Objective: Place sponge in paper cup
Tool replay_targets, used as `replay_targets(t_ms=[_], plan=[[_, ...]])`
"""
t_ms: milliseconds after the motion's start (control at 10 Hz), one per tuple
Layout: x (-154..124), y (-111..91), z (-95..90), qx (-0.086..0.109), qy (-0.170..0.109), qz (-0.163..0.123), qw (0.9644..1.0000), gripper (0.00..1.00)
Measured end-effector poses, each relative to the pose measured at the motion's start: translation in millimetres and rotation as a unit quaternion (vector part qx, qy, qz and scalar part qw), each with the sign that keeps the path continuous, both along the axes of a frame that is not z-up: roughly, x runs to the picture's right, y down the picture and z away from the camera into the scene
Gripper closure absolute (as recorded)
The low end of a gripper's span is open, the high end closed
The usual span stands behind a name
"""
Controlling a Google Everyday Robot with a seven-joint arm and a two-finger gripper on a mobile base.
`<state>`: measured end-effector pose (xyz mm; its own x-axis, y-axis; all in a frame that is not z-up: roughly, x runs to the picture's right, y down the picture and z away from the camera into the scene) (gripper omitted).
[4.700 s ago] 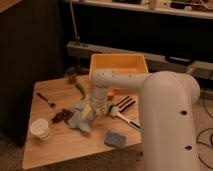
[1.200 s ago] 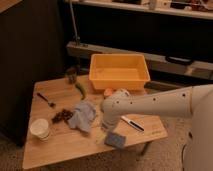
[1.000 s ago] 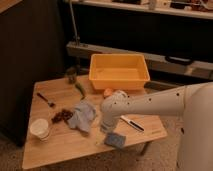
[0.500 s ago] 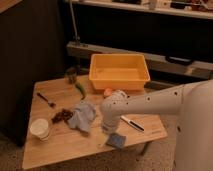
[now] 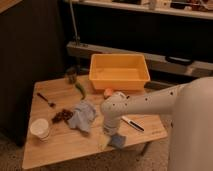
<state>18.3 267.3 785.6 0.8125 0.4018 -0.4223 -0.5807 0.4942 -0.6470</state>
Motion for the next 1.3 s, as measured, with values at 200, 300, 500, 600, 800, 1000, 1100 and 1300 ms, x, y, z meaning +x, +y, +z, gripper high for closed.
replay_targets(t_ms=[200,300,500,600,800,1000,1100,1300], plan=[[-2,2,2.7,-0.004,0.003,-0.009,0.9999,0.35],[-2,3,3.7,-0.007,0.005,-0.014,0.9999,0.49],[-3,4,3.6,-0.009,0.005,-0.013,0.9999,0.67],[-3,3,2.9,-0.008,0.005,-0.012,0.9999,0.8],[-4,2,2.0,-0.008,0.003,-0.012,0.9999,0.97],[-5,1,1.3,-0.008,0.002,-0.012,0.9999,1.0],[-12,-5,-1.9,-0.002,-0.012,-0.007,0.9999,1.0],[-34,-38,-13.5,0.023,-0.043,0.014,0.9987,1.0]])
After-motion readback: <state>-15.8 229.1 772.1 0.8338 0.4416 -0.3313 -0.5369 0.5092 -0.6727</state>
